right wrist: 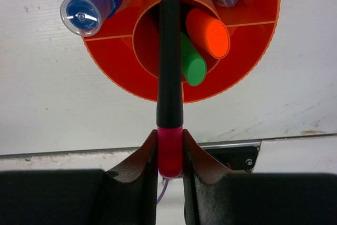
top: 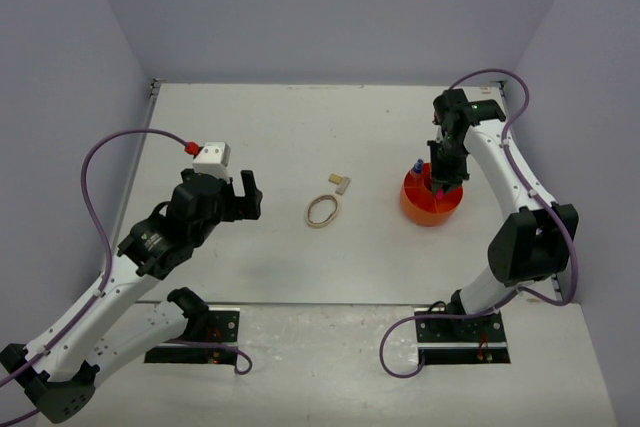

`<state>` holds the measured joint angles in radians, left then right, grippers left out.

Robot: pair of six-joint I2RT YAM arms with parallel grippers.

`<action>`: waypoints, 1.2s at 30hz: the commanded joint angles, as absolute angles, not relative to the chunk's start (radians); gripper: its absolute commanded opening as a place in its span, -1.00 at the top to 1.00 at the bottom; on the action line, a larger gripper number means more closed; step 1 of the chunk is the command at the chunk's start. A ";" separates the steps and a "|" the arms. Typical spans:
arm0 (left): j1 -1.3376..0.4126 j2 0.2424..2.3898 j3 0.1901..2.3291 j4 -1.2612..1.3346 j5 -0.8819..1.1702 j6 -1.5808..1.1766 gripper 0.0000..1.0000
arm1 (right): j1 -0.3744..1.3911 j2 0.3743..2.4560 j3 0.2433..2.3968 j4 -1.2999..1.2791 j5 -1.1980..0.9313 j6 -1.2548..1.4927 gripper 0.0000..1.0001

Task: Sort the stationery into containers
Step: Place the pen in the storage box, then pick up the stationery from the center of the board.

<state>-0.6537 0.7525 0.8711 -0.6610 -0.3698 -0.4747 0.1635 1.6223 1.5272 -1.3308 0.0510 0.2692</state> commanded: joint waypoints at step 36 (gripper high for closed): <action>-0.647 0.724 0.864 -0.621 -0.368 -0.446 -1.00 | 0.163 1.652 1.691 -1.396 0.097 0.276 -0.57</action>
<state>-0.6537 0.7174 0.8692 -0.6601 -0.3683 -0.4747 0.1635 1.6691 1.5905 -1.3381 0.0628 0.2688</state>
